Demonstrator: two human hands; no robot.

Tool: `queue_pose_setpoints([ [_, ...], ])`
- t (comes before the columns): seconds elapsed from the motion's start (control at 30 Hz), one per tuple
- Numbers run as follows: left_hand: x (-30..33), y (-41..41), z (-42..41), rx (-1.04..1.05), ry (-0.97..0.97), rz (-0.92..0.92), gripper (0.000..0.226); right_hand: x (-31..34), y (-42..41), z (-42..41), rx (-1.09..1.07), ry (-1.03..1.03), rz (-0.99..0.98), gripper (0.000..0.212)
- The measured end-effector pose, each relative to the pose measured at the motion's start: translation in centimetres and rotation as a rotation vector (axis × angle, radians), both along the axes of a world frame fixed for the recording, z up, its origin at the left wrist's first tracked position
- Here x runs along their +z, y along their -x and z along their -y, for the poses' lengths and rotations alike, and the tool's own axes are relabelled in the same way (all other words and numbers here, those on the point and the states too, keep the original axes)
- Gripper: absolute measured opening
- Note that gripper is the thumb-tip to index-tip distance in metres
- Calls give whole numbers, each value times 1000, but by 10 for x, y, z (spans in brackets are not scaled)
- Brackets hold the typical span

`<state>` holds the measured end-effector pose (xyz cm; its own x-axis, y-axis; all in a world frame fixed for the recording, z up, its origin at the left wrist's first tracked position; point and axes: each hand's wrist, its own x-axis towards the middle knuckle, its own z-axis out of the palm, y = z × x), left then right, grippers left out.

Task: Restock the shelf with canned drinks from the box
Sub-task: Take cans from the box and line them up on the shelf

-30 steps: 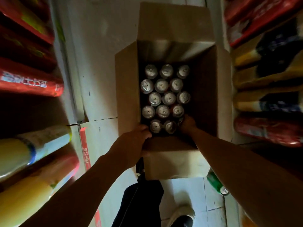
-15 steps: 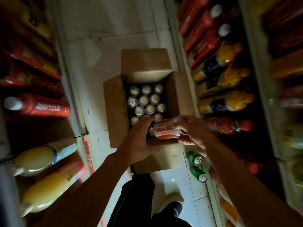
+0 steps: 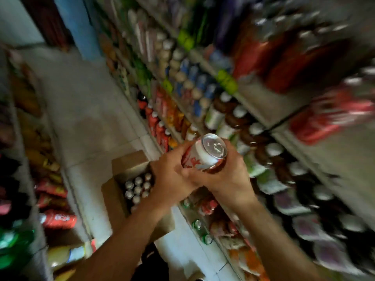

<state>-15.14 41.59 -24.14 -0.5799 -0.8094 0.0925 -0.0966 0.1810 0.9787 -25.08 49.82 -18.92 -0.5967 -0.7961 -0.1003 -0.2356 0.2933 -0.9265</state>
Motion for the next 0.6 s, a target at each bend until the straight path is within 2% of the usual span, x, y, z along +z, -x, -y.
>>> queue_pose_setpoints([
  [0.1,56,32,-51,-5,-23,-137,42,50,14,-51,-156,116,-196,66],
  [0.13,79,49,-72,-73,-23,-152,43,72,23,-78,-217,163,-226,64],
  [0.27,127,85,-119,-402,107,-121,72,118,59,-146,-342,198,-267,62],
  [0.37,147,114,-150,-583,226,-111,71,138,89,-186,-402,171,-292,62],
  [0.43,154,139,-169,-605,328,-90,63,143,111,-213,-484,180,-298,63],
  [0.5,147,155,-169,-540,418,-13,62,132,128,-215,-473,195,-272,66],
  [0.6,135,181,-171,-562,496,106,59,112,149,-223,-510,222,-270,71],
])
